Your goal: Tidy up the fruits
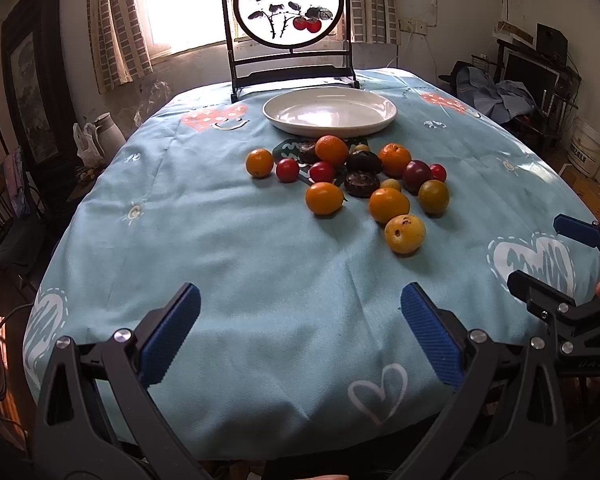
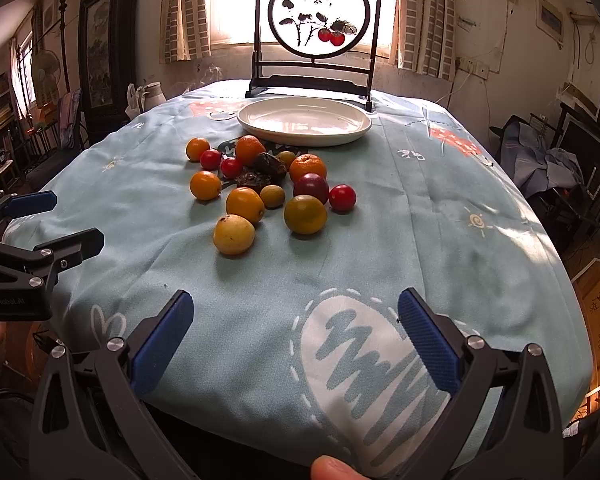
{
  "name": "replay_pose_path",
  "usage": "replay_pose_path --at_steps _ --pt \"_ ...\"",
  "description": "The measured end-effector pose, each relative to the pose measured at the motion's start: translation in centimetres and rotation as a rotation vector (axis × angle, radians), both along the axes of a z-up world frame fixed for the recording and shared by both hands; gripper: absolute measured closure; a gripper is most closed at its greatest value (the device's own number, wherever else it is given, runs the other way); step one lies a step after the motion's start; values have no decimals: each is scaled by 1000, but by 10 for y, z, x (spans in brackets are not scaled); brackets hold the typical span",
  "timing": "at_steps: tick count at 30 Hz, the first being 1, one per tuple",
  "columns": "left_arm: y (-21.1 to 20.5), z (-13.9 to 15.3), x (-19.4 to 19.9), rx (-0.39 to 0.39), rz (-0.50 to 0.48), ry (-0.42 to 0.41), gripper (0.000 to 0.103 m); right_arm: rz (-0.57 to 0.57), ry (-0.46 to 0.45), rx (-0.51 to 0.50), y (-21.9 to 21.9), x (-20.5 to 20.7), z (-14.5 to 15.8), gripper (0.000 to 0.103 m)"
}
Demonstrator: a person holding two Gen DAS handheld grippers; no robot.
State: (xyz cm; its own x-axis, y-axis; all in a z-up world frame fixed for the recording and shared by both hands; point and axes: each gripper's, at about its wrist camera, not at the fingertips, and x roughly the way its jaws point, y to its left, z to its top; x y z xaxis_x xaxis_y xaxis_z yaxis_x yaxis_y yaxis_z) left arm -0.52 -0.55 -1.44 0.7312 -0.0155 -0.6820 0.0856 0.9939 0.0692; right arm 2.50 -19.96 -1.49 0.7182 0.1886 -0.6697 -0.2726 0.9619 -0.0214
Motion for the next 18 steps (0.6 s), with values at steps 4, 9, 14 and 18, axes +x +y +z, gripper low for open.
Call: replay_pose_path --at_steps 4,9,14,18 --pt "1 1 1 -2 -2 5 2 4 0 1 1 -1 -1 1" --pt "5 -4 5 -34 -4 35 2 19 -12 68 -1 0 -2 1" --pt "13 -9 9 -50 8 43 2 99 14 169 3 13 -12 1" --pt "19 -11 12 -54 12 39 2 115 7 132 18 28 -16 1"
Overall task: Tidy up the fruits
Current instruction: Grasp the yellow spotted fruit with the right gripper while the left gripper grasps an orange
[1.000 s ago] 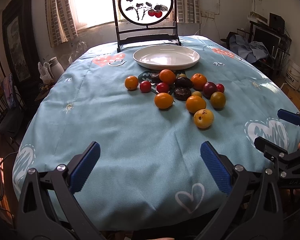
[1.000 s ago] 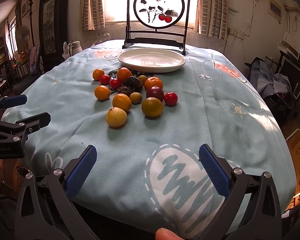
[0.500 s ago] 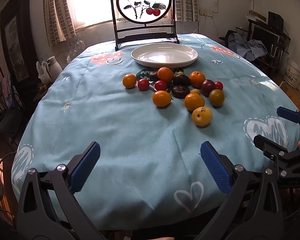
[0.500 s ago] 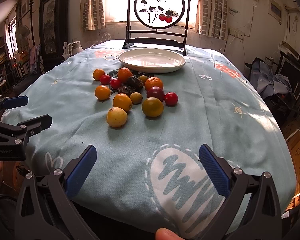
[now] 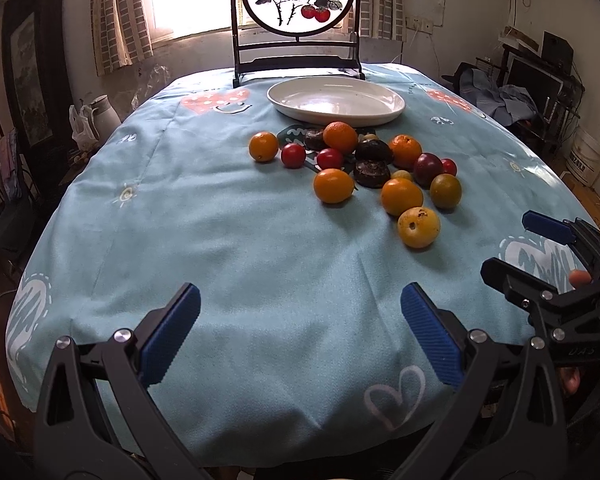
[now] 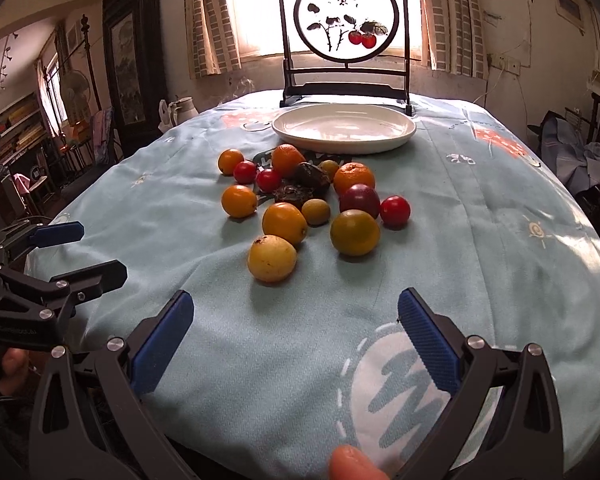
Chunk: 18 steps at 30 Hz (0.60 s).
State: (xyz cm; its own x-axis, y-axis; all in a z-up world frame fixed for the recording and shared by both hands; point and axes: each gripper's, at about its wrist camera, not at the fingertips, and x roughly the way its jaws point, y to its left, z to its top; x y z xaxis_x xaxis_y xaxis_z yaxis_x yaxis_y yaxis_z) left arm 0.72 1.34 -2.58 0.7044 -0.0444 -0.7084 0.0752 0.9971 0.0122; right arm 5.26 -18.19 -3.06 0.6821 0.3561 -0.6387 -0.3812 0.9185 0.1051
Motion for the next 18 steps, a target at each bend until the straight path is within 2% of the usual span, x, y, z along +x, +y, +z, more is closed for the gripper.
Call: replay_pose_path --at_steps 1,2,4,8,11,13,16,18 --pt "2 -1 1 3 1 1 2 16 25 7 4 6 -3 6" --pt "3 -2 3 6 1 4 2 36 49 18 8 12 -6 18" --pt "8 -4 5 7 4 6 2 50 91 14 17 25 -11 27" --pt "20 -6 12 -16 12 9 2 36 127 10 27 46 -20 31" --pt "27 -10 20 -28 13 12 2 40 179 35 30 60 -27 50" --pt "31 -11 27 -41 0 19 2 45 195 37 32 63 -29 51" --pt "32 -10 41 -56 -30 11 2 48 186 20 34 65 -29 64" --pt "31 -7 54 -67 -61 4 2 46 186 26 32 64 -30 66"
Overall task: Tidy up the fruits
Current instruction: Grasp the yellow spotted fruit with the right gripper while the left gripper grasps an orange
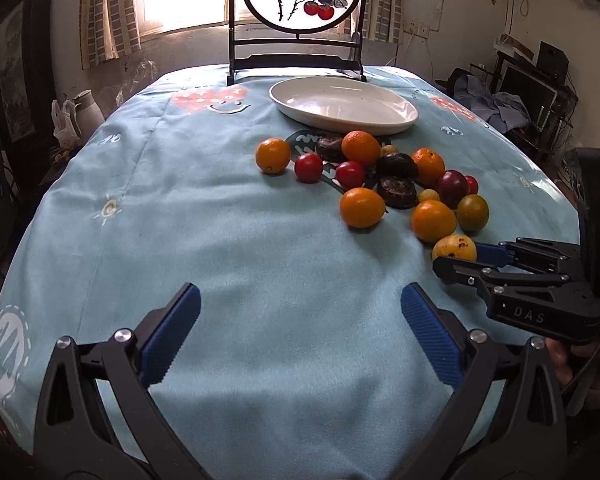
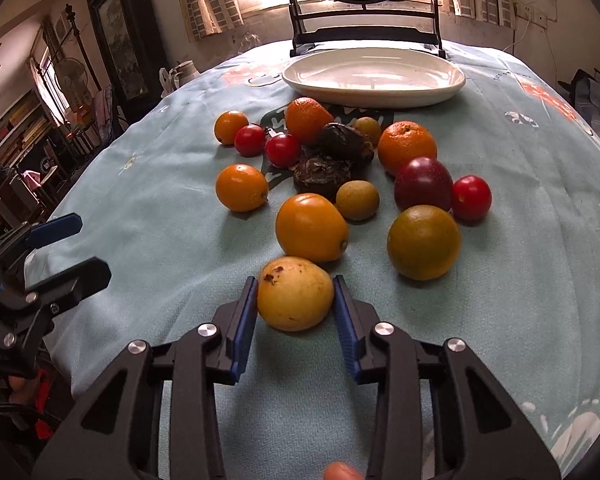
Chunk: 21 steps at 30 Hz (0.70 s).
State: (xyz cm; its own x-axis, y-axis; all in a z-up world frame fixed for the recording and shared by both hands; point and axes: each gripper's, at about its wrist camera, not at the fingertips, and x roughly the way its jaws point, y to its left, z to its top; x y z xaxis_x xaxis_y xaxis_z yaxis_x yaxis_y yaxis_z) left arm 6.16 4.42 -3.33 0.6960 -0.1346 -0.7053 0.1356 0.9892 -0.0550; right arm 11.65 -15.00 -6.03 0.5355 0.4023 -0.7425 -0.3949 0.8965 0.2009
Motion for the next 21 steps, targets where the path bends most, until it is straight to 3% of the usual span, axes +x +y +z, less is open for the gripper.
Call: replay_pose_path --at_steps 4,7,9,11,17,21 --pt "-11 4 32 -21 -118 -8 3 5 10 66 -11 -5 -3 66" --pt "-24 2 55 -17 -210 5 13 16 8 111 -20 -9 -4 66" --pt "-33 -2 68 -3 -258 17 28 20 7 122 -24 -12 -3 66" --pt "-41 -7 79 30 -275 30 34 30 6 128 -29 -15 -3 66" --pt "-51 -18 98 39 -294 69 34 46 15 170 -41 -17 -4 66" --pt "-53 -23 106 28 -304 111 51 61 21 177 -42 -16 -3 66"
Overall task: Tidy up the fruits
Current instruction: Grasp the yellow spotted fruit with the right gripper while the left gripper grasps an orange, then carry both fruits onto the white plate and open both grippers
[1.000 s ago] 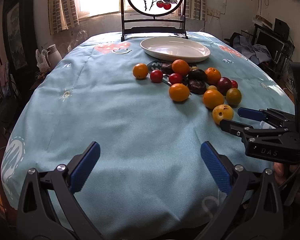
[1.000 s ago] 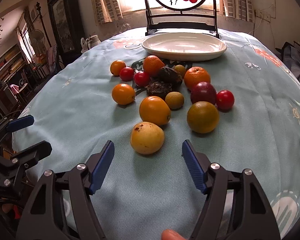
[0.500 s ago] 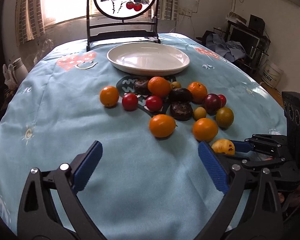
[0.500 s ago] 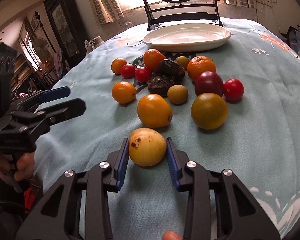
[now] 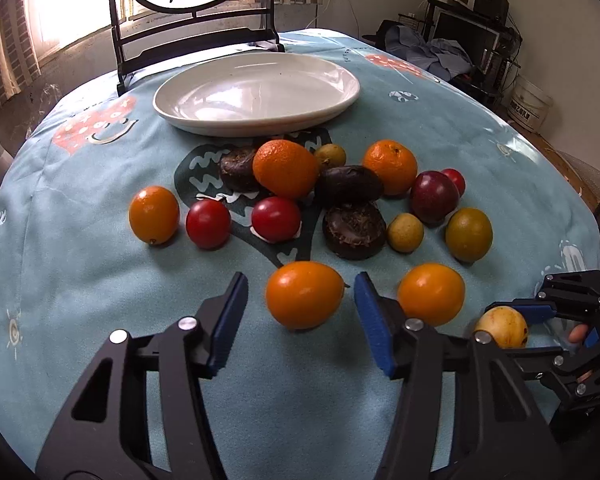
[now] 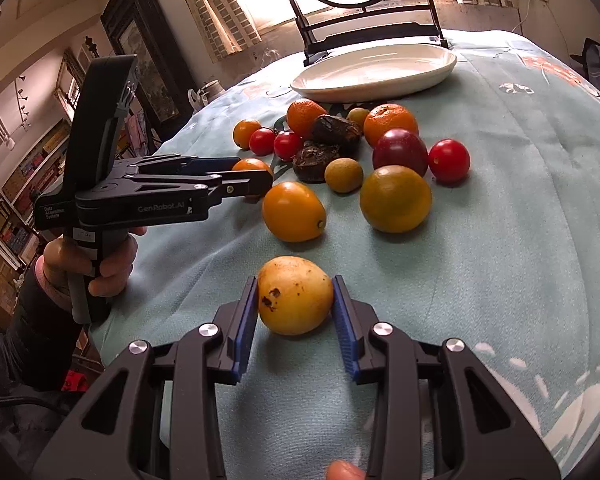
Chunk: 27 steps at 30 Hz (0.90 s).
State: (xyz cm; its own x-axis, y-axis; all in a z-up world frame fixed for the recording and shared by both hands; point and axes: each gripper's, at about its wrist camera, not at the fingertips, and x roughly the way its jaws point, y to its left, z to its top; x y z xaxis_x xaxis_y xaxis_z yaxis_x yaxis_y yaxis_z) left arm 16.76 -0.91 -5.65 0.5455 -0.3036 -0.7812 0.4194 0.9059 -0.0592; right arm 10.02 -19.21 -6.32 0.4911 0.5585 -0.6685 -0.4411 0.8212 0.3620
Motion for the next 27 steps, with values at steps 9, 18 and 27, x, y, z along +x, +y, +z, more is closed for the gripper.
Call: replay_pose_path --at_steps 9,18,27 --pt "-3 -5 4 -14 -28 49 61 3 -14 -6 -5 2 7 66" --pt "11 27 18 -122 -19 2 64 -26 -130 49 -19 44 63 66" --pt "6 61 141 -122 88 -11 63 -143 -66 -56 -6 206 65 66"
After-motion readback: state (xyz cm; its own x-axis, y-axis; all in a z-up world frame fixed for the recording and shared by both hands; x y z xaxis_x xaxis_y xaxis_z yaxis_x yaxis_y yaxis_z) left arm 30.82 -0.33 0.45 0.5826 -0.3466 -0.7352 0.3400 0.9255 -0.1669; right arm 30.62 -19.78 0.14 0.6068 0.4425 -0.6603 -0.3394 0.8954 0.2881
